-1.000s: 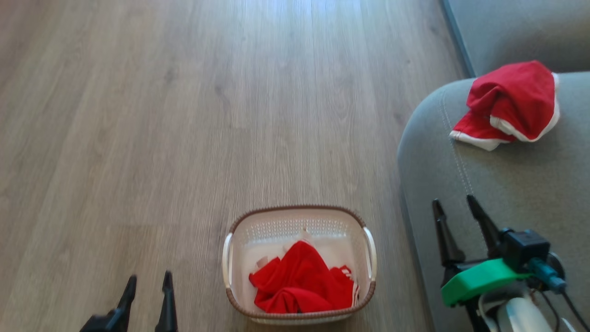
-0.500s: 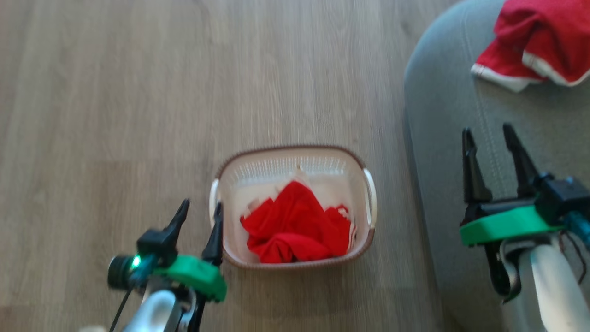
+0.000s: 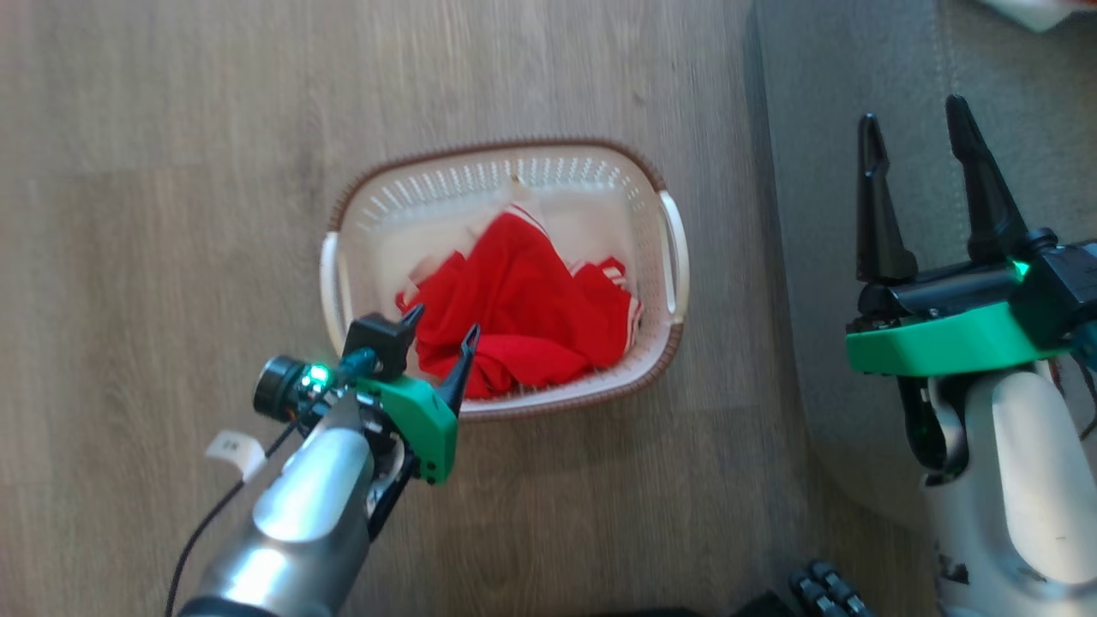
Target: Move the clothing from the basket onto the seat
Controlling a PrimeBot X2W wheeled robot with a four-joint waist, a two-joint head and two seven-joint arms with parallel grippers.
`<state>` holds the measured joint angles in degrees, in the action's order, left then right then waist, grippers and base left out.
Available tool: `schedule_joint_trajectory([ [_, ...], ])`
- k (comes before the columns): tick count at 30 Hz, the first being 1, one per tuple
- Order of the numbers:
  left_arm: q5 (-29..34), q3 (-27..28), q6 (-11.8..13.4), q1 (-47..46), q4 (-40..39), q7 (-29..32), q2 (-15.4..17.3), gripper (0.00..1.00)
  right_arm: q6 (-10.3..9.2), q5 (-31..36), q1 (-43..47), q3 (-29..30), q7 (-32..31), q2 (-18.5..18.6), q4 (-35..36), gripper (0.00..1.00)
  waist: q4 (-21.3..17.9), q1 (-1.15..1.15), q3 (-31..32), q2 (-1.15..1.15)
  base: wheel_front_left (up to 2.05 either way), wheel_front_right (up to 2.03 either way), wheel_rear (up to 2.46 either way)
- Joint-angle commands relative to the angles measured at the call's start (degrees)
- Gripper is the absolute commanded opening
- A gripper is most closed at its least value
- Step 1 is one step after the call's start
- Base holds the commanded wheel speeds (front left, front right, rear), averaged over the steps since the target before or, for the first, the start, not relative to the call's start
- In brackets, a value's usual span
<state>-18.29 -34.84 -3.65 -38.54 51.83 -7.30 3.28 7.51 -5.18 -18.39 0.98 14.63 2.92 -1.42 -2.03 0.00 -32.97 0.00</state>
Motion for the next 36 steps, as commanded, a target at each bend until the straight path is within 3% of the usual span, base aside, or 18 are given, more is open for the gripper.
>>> schedule_joint_trajectory([
  [1,0.8,0.4,-0.5,-1.2,0.7,0.2,0.4,1.0,-0.02,-0.1,-0.2,-1.8,0.4,0.0,2.4,1.0,-1.8,0.0,-3.4,0.0,0.0,0.0,0.0],
  [15,0.2,-6.5,-3.6,-9.7,11.9,4.8,-0.3,1.0,-0.02,-1.4,-2.8,-4.1,0.4,0.0,5.5,1.0,-5.0,0.0,-10.9,0.0,0.0,0.0,0.0],
  [35,-1.0,-10.9,-2.5,-14.8,19.5,11.2,-0.4,1.0,-0.02,-3.0,-4.3,-7.0,0.4,0.0,6.4,1.0,-7.8,0.0,-14.5,0.0,0.0,0.0,0.0],
  [36,-1.1,-11.0,-2.5,-14.9,19.5,11.4,-0.4,0.85,-0.02,-3.1,-4.4,-7.1,0.4,0.0,6.4,1.0,-7.9,0.0,-14.5,0.0,0.0,0.0,0.0],
])
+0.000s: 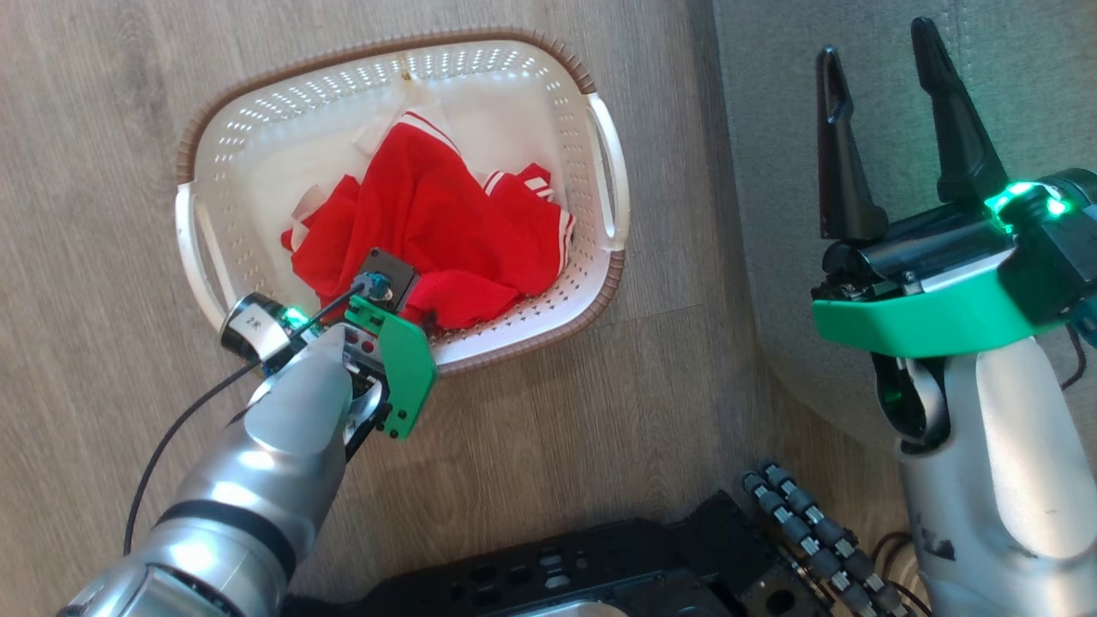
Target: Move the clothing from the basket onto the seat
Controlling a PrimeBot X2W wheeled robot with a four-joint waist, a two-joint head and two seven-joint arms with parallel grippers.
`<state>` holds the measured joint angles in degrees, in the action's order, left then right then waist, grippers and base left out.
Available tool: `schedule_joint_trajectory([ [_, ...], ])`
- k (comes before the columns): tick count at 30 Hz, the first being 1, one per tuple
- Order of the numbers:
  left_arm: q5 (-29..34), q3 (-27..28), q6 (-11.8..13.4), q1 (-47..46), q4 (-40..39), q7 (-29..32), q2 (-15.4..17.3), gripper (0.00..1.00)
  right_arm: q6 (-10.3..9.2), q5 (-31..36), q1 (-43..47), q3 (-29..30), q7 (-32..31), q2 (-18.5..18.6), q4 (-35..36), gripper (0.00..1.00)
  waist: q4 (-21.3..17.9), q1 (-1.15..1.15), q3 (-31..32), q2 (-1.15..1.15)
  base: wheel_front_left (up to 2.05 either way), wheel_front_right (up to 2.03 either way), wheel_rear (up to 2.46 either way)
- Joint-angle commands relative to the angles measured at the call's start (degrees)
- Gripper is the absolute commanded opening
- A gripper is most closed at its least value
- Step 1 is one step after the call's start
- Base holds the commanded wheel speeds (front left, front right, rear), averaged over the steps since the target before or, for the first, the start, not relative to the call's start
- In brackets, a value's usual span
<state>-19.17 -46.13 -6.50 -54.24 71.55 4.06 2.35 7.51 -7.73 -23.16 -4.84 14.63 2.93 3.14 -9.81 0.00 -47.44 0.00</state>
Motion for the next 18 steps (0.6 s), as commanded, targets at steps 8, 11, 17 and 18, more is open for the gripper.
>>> schedule_joint_trajectory([
  [8,-1.7,-0.6,0.2,1.1,-1.3,-1.1,0.5,0.0,-0.02,-1.1,0.2,-1.4,0.4,-0.1,0.9,1.0,-0.6,0.0,1.3,0.0,0.0,0.0,0.0],
  [11,-2.3,-0.8,0.2,1.4,-2.1,-2.7,0.5,0.0,-0.02,-1.3,0.3,-1.5,0.4,-0.1,0.1,1.0,-0.5,0.0,3.1,0.0,0.0,0.0,0.0],
  [17,-4.3,-1.3,0.5,2.9,-5.5,-6.9,0.5,0.0,-0.02,-1.1,1.6,-1.7,0.4,-0.1,-2.6,1.0,0.5,0.0,9.3,0.0,0.0,0.0,0.0],
  [18,-4.7,-1.5,0.7,3.2,-6.2,-7.5,0.5,0.0,-0.02,-1.0,1.9,-1.7,0.4,-0.1,-3.2,1.0,0.8,0.0,10.6,0.0,0.0,0.0,0.0],
])
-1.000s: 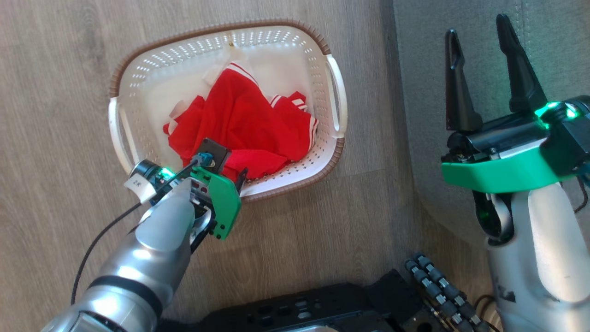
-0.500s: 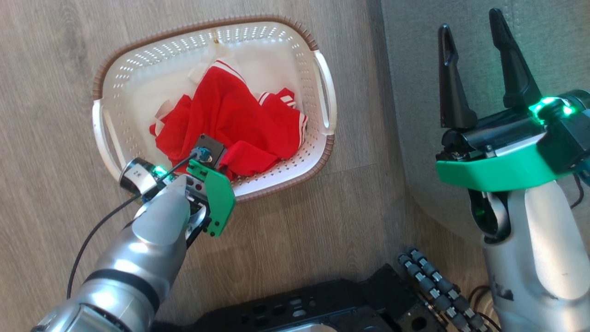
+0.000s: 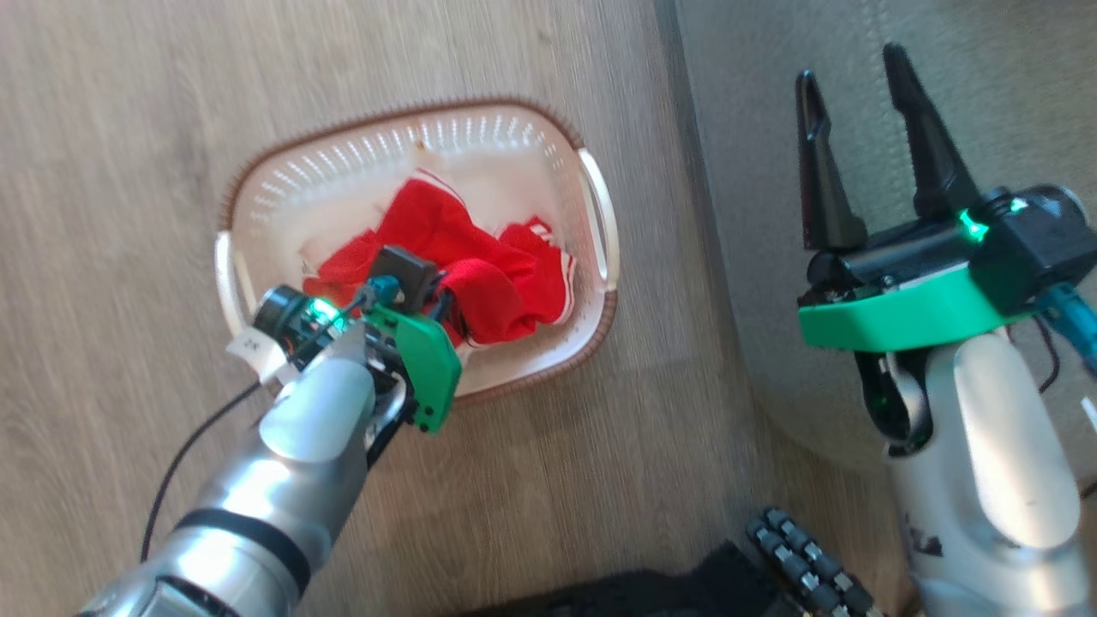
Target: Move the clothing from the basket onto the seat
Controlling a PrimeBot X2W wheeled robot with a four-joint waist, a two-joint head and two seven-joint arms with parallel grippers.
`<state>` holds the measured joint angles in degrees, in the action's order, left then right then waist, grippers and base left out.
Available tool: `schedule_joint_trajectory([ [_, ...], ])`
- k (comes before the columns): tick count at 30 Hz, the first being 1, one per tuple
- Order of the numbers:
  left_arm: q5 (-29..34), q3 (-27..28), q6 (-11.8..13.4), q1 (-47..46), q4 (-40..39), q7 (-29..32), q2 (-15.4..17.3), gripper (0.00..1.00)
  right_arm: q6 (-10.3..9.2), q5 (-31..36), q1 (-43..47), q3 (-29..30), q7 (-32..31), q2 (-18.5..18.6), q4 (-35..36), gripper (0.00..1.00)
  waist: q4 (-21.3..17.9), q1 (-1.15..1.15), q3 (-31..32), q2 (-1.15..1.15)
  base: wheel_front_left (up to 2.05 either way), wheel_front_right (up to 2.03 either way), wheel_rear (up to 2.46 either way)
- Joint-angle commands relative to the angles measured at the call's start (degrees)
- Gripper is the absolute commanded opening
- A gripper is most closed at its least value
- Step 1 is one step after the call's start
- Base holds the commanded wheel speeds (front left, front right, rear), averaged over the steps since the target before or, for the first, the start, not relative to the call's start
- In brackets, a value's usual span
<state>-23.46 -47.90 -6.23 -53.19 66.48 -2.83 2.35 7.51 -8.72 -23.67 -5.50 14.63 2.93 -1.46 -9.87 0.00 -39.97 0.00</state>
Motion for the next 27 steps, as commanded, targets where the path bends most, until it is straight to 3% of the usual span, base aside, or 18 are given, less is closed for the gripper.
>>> schedule_joint_trajectory([
  [1,-0.9,0.2,0.5,2.7,-1.8,-1.2,0.5,0.0,-0.02,0.1,2.8,-1.0,0.4,-0.1,0.7,1.0,1.1,0.0,4.6,0.0,0.0,0.0,0.0],
  [19,-12.4,-1.5,4.2,12.6,-12.5,-7.3,0.5,0.0,-0.02,2.2,15.7,-0.7,0.4,-0.1,-13.0,1.0,6.4,0.0,36.2,0.0,0.0,0.0,0.0],
  [27,-13.8,-1.6,5.6,10.9,-16.8,-7.1,0.6,0.0,-0.02,2.0,20.6,-1.3,0.4,-0.1,-15.1,1.0,8.0,0.0,43.1,0.0,0.0,0.0,0.0],
])
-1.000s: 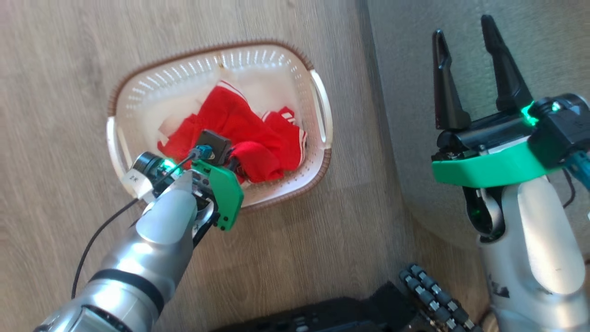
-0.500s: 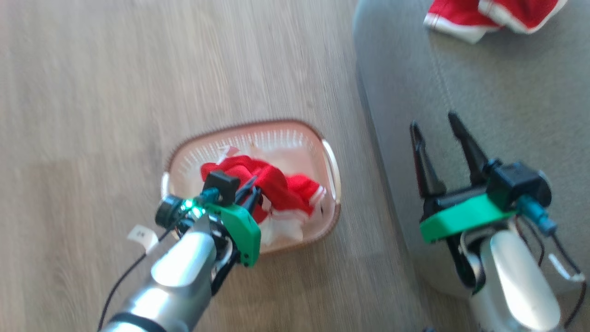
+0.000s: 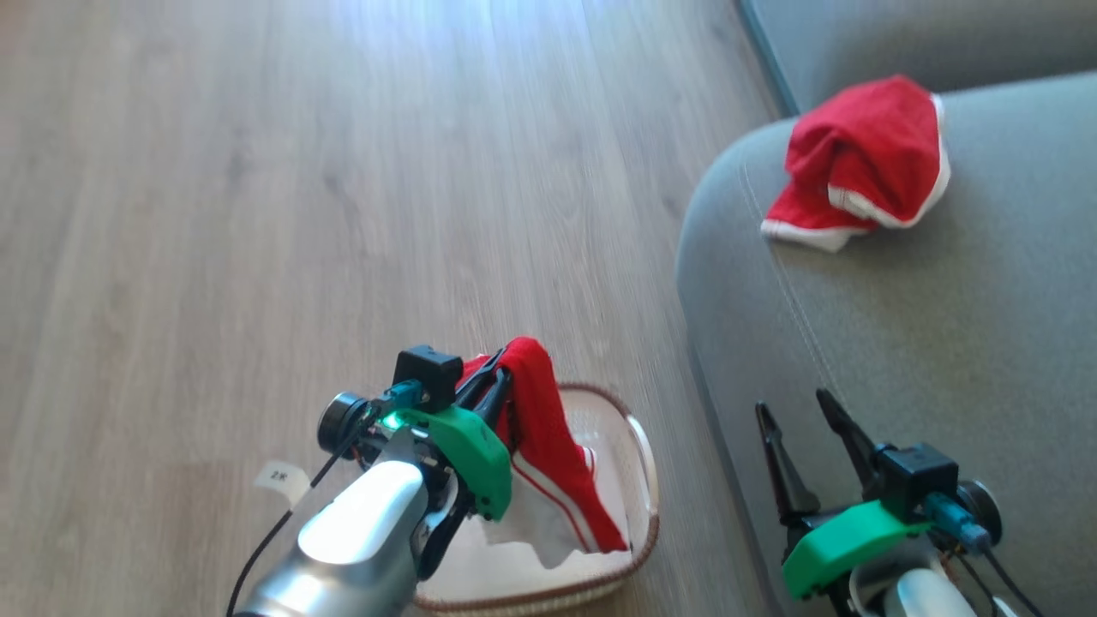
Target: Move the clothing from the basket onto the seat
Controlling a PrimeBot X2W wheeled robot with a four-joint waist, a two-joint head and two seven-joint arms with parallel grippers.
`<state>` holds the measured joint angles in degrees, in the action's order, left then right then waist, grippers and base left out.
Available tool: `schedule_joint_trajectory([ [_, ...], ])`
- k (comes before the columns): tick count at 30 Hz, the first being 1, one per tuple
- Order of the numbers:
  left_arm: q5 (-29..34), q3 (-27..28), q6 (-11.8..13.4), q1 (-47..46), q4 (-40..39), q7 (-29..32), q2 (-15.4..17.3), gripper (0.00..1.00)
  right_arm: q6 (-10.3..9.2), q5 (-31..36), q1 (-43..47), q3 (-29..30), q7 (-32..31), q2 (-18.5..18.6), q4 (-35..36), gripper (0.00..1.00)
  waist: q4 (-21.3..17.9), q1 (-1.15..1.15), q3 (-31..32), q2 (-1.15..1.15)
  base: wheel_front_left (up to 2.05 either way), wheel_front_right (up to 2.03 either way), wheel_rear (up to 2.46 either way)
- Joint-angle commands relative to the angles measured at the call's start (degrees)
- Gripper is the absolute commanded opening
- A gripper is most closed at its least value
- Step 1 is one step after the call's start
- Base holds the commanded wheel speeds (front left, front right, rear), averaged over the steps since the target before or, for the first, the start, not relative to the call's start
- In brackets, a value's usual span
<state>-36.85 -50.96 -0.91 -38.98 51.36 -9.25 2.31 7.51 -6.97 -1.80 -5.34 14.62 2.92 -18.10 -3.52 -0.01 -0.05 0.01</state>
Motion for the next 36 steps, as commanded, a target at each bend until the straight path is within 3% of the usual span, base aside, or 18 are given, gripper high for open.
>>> schedule_joint_trajectory([
  [1,-0.4,1.5,0.5,-3.7,-2.2,-0.6,0.7,0.0,-0.02,0.2,-1.0,-1.6,0.4,0.0,1.4,1.0,1.8,0.01,3.6,-0.01,0.0,0.0,0.0],
  [13,-0.6,1.6,2.1,-7.0,-9.1,2.8,1.5,0.0,-0.02,-1.7,-1.7,-7.4,0.4,0.0,-1.4,1.0,3.3,0.01,7.0,-0.01,0.0,0.0,0.0],
  [30,0.9,0.2,3.3,-12.3,-18.8,6.9,2.4,0.0,-0.02,-0.8,-10.2,-12.3,0.4,0.0,-9.4,1.0,6.8,0.01,8.8,-0.01,0.0,0.0,0.0],
  [36,1.2,-0.1,3.9,-13.2,-21.9,7.2,2.4,0.0,-0.02,-4.3,-15.2,-19.1,0.4,0.0,-15.3,1.0,8.1,0.01,8.7,-0.01,0.0,0.0,0.0],
])
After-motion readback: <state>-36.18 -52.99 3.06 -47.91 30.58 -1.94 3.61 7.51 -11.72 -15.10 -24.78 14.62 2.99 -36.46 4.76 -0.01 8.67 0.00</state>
